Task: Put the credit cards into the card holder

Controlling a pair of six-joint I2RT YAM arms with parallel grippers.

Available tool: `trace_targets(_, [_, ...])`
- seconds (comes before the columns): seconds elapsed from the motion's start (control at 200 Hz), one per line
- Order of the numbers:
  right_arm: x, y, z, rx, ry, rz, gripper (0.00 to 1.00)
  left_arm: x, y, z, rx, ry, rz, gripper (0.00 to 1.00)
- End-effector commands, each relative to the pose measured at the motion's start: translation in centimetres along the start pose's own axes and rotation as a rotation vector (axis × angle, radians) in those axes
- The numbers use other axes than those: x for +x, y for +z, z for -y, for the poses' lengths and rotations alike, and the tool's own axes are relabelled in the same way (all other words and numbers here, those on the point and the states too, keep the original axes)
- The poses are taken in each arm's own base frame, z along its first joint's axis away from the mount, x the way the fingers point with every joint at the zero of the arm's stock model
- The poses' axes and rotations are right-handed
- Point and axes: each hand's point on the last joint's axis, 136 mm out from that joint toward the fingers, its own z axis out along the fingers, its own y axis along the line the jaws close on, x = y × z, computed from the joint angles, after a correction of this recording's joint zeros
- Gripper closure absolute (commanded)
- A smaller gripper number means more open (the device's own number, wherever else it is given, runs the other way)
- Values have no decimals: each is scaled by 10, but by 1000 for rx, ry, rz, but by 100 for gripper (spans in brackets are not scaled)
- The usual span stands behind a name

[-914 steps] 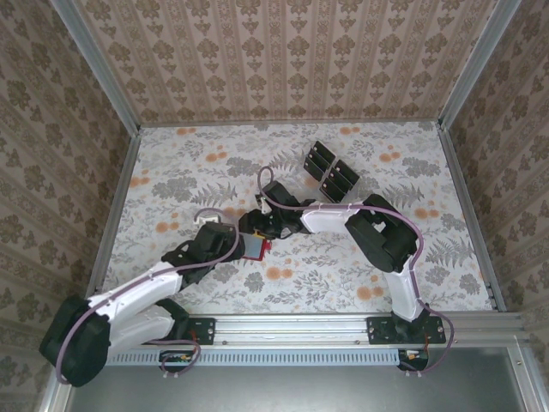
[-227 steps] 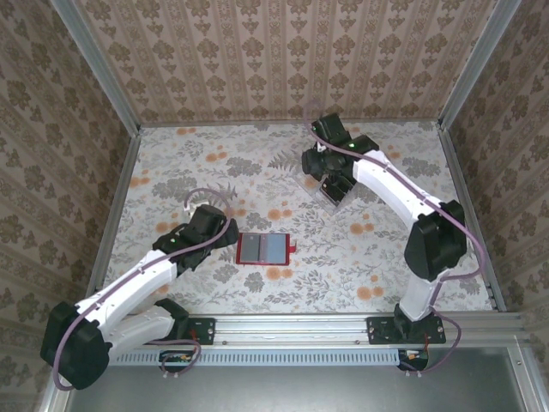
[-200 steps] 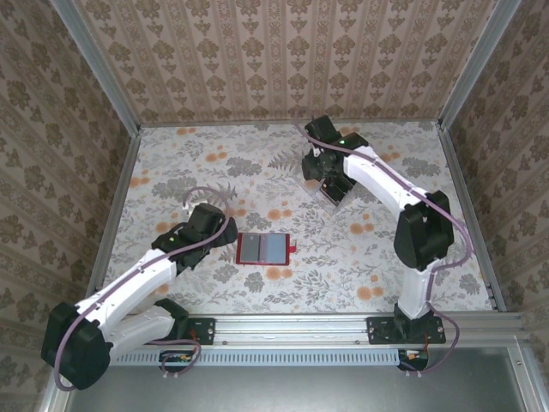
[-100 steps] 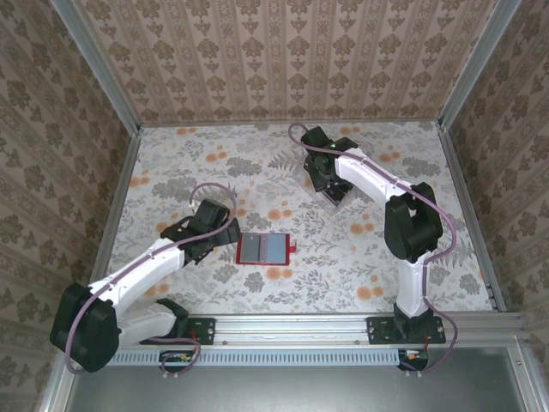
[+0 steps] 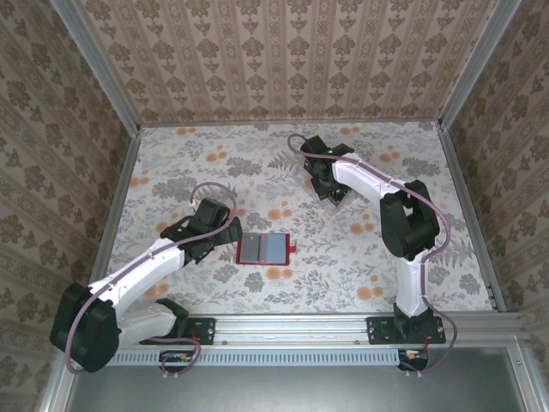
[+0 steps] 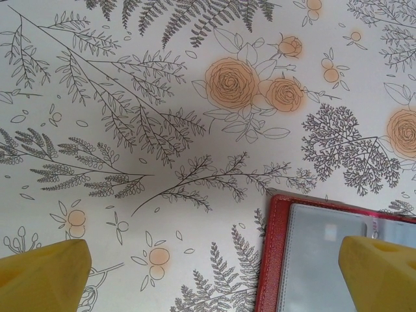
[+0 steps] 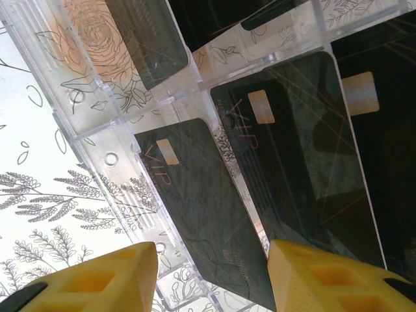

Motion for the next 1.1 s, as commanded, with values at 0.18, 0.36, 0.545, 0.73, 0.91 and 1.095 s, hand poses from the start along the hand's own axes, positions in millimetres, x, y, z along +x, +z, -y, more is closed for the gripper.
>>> trace_targets(0.18, [12,0,-15,-87,10,-28,59,-6,-3,2,20,-18,16,0])
trace_targets(0.36, [14,-7,-28,-154,26,-18,66,-5,-4,1,19,-19,17,0])
trace_targets(0.545, [15,-14,-36,-194,33,-8,70,-4,-4,0,18,-19,18,0])
trace_targets(0.73, [14,-19,-39,-202,26,1,73,-5,-3,0,16,-17,18,0])
trace_targets(0.91, [14,-24,-43,-216,23,15,73,-4,-1,1,17,-16,12,0])
trace_targets(1.095, [13,-30,-49,-245,26,28,73,-3,2,1,15,-15,7,0])
